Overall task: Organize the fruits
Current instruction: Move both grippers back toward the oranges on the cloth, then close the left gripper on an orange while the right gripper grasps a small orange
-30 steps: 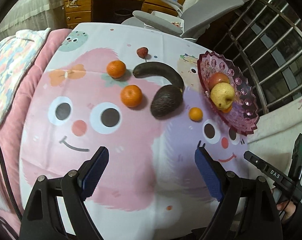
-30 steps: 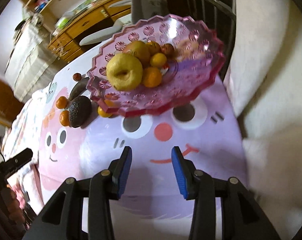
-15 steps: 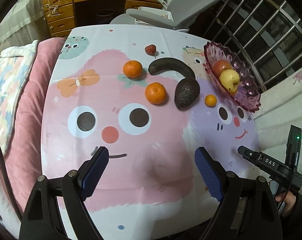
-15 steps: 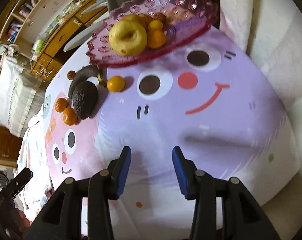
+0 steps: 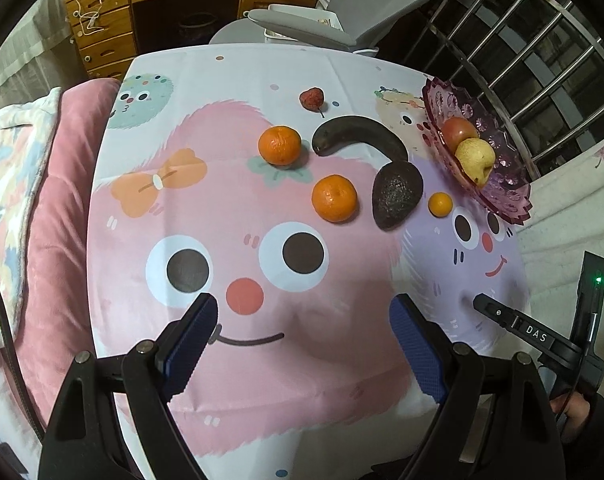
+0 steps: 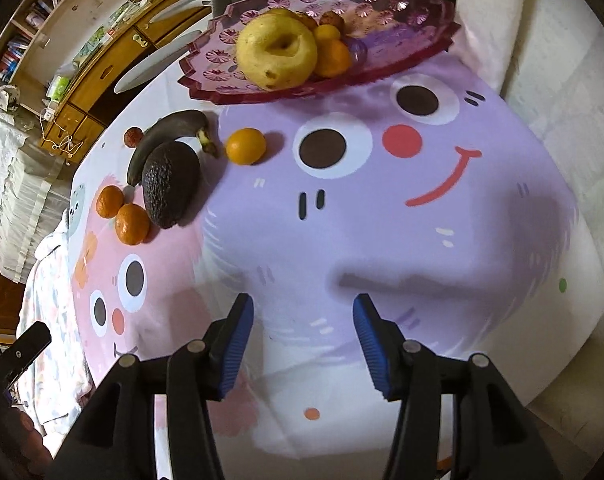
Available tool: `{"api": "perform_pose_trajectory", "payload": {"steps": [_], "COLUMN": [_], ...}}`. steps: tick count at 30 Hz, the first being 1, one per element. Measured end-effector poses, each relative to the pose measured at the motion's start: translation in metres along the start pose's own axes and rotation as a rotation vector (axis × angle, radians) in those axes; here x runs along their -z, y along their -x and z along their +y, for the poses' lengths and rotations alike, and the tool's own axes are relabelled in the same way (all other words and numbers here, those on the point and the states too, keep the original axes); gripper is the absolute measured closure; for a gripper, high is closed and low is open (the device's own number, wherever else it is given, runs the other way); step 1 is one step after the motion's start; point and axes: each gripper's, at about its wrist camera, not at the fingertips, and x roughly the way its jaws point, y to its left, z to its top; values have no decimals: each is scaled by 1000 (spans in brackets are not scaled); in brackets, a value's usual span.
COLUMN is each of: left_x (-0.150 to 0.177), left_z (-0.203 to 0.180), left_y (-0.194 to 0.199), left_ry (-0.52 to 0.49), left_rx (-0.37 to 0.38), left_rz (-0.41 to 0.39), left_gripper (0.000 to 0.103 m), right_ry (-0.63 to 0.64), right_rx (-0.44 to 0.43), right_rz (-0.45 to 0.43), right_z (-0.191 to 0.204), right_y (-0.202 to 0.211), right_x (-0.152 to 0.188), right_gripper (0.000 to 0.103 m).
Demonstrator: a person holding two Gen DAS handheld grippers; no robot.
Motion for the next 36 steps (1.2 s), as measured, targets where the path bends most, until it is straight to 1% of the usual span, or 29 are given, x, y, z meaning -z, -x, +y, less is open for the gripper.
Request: {"api": "perform_pose_trajectory", "payload": {"steps": [6, 12, 15, 22, 26, 29, 31, 35, 36], "left_x": [-14, -34, -42, -66, -75, -79, -80, -84, -84], "left_z": [1, 1, 0, -7, -11, -14, -15, -17, -18], "left_y": [-13, -30, -40, -74, -92, -105, -113, -125, -127], "left_ry": [-12, -2, 0, -25, -28, -34, -37, -43, -44], "left_rx": [-4, -16, -21, -17, -5, -1, 9, 19, 22], "left_rz": [8, 13, 21, 47, 69, 92, 110, 131, 132], "left_gripper": [16, 16, 16, 16, 16, 16, 20, 22, 25], "right_ry": [31, 98, 135, 210, 230, 246, 251, 272, 273], "right_rx": [14, 14, 29, 44, 49, 76, 79, 93, 98], "right_rz": [-33, -67, -86, -167, -205, -235, -244, -255, -260], "right_z": [14, 34, 44, 56, 59, 62, 62, 65, 65], "right_y": [-8, -18, -23, -38, -47, -55, -58, -66, -67], "right_x": [-11, -26, -34, -51, -58, -63, -64, -66, -66], "right_gripper": [51, 51, 51, 51, 51, 51, 51, 51, 51]}}
